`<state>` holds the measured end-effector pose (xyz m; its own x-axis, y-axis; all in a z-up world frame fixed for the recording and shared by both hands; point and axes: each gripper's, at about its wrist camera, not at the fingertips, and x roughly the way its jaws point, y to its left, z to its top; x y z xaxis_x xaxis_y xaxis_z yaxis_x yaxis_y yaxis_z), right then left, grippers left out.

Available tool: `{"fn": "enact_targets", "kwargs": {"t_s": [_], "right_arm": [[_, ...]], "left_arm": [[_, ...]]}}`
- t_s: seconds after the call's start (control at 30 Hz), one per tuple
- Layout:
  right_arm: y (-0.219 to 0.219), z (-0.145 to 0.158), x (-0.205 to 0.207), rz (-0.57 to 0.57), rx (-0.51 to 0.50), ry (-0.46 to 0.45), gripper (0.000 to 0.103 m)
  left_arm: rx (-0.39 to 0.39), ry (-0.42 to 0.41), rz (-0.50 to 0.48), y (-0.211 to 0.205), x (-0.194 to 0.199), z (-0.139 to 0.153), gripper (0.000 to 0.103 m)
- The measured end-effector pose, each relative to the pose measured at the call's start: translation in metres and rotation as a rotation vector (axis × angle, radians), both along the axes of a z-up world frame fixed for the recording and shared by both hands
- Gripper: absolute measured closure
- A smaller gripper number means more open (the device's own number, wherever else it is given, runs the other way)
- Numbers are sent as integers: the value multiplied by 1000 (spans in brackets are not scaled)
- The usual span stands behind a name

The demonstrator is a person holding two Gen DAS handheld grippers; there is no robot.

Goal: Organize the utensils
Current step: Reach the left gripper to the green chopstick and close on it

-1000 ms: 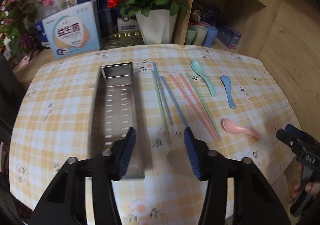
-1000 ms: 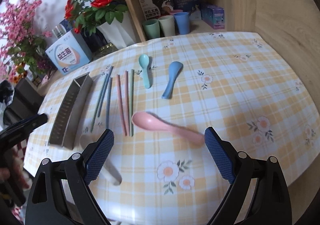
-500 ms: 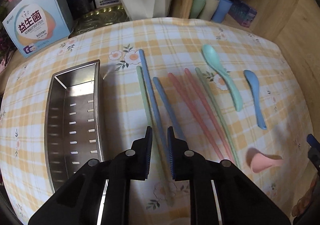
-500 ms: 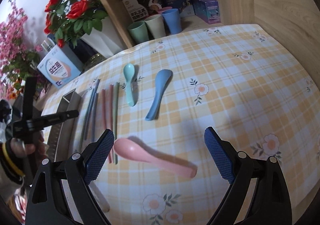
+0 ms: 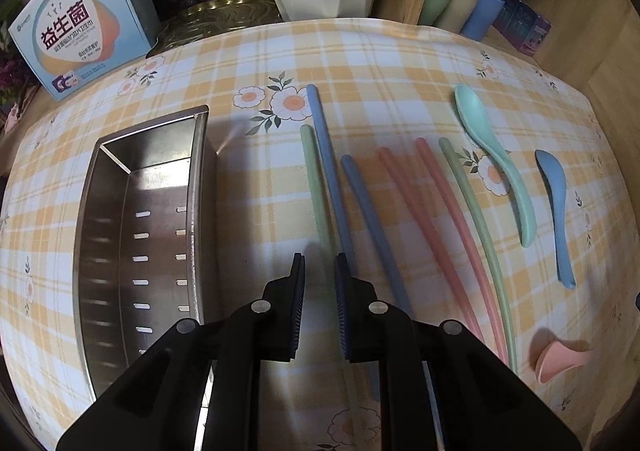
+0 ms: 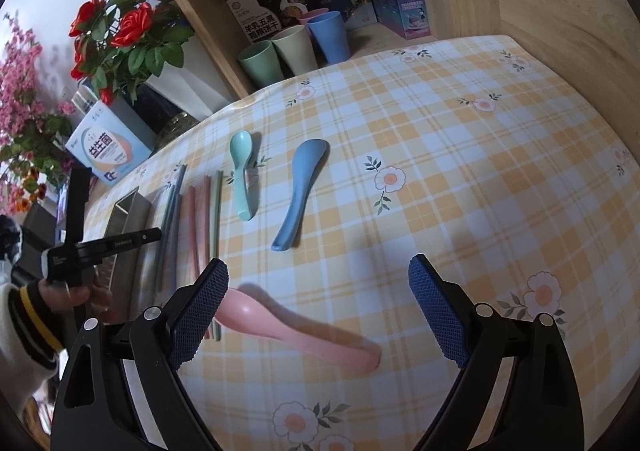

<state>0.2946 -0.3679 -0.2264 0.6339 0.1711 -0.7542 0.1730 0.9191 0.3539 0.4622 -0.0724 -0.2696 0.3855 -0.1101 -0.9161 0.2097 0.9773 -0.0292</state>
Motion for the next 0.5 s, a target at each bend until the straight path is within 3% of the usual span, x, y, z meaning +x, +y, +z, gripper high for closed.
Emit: {"fn": "enact_targets", "kwargs": {"t_s": [0.27, 0.37, 0.5], "right_arm": [[-3, -5, 3, -7, 15, 14, 14], [-5, -5, 2, -12, 25, 10, 14], [-5, -6, 2, 4, 12, 15, 14]], "left_arm": [[34, -13, -14, -7, -4, -5, 89], [35, -7, 13, -7, -10, -4, 97], [34, 57, 2, -6, -13, -1, 97]]}}
